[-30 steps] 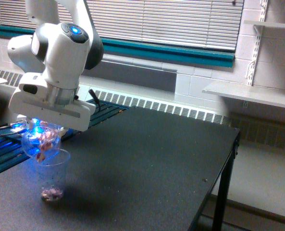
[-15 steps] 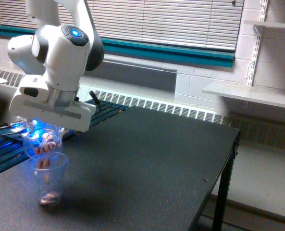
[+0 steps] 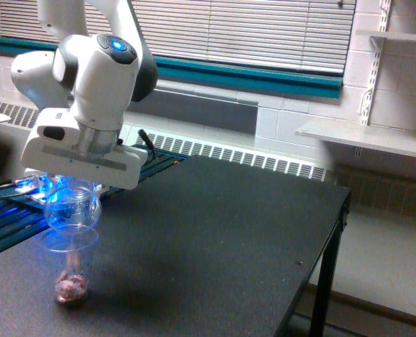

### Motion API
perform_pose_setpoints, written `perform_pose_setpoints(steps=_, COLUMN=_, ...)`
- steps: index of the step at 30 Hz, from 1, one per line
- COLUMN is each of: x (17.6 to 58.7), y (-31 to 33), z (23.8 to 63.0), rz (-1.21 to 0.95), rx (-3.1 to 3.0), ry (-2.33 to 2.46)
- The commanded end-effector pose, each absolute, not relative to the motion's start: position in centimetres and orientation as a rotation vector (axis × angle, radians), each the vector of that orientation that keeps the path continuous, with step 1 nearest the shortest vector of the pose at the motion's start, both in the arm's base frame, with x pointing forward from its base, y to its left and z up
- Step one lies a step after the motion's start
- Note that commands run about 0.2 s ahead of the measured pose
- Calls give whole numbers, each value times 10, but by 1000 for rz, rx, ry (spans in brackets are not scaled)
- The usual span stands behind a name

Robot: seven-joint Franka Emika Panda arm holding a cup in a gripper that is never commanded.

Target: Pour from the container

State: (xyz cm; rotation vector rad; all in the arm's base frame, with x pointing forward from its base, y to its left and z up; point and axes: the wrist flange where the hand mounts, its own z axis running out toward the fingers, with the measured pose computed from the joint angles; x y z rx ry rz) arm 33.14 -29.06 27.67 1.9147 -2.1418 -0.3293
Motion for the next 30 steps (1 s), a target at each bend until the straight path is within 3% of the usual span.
perform_pose_setpoints(steps=1, x=338, y=-288, z=281, rz=-327, rx=1951, ry=-2118)
perform_pose_setpoints(steps=30, x=341, y=-275, z=308, rz=-202, rx=1982, ry=-2123)
